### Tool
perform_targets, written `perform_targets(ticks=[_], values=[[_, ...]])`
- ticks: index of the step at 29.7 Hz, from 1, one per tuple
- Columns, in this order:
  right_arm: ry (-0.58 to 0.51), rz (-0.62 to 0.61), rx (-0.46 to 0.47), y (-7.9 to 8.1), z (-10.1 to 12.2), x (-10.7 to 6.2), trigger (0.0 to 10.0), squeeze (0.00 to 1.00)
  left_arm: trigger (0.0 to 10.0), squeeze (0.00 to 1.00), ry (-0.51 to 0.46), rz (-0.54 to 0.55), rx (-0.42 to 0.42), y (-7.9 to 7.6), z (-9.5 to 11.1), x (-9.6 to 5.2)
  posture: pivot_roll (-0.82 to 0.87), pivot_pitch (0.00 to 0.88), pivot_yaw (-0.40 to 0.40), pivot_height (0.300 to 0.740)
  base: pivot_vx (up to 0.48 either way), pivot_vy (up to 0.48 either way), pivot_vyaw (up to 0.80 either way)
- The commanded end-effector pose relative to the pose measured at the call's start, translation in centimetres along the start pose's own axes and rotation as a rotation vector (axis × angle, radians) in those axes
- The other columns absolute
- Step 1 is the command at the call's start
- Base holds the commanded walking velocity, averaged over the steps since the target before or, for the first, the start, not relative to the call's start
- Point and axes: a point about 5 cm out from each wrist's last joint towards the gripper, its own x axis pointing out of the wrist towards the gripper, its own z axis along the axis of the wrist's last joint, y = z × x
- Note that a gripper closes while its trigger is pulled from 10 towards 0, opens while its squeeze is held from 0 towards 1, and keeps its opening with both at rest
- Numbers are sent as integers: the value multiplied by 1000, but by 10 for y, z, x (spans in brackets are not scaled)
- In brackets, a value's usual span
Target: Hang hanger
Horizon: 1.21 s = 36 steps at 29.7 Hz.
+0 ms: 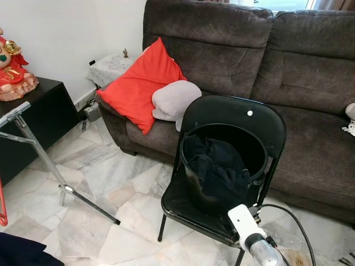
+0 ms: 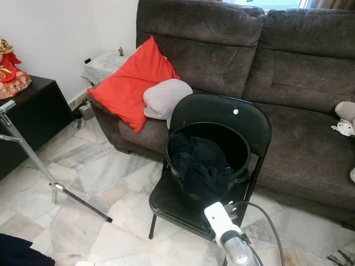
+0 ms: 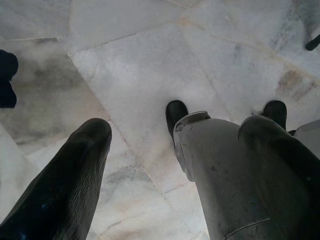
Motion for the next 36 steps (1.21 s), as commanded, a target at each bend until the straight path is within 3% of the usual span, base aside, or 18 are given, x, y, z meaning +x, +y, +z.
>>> perform_targets(ticks=[1,5,10,23,31,36], values=[[11,-14,-9,0,-3,-1,10000,0,10000,0,37,1,22,1,-8,-1,21,46,85,740,0,0,0],[5,-106,-26,-7,-3,-2,10000,0,10000,0,52,-5,21,-8,-14,-2,19,51,86,740,0,0,0],[-43,-151,-41,-7,2,-2,10000,0,10000,0,74,10,19,7,-25,-7,19,51,86,740,0,0,0],[-187,-260,-49,-12,16,-7,10000,0,10000,0,84,21,19,13,-26,-8,8,59,80,740,0,0,0],[-291,-339,-62,-30,32,-9,10000,0,10000,0,72,14,20,8,-19,-5,4,59,75,740,0,0,0],[-353,-380,-71,-44,47,-8,10000,0,10000,0,56,-3,23,-6,-13,-1,4,59,75,740,0,0,0]])
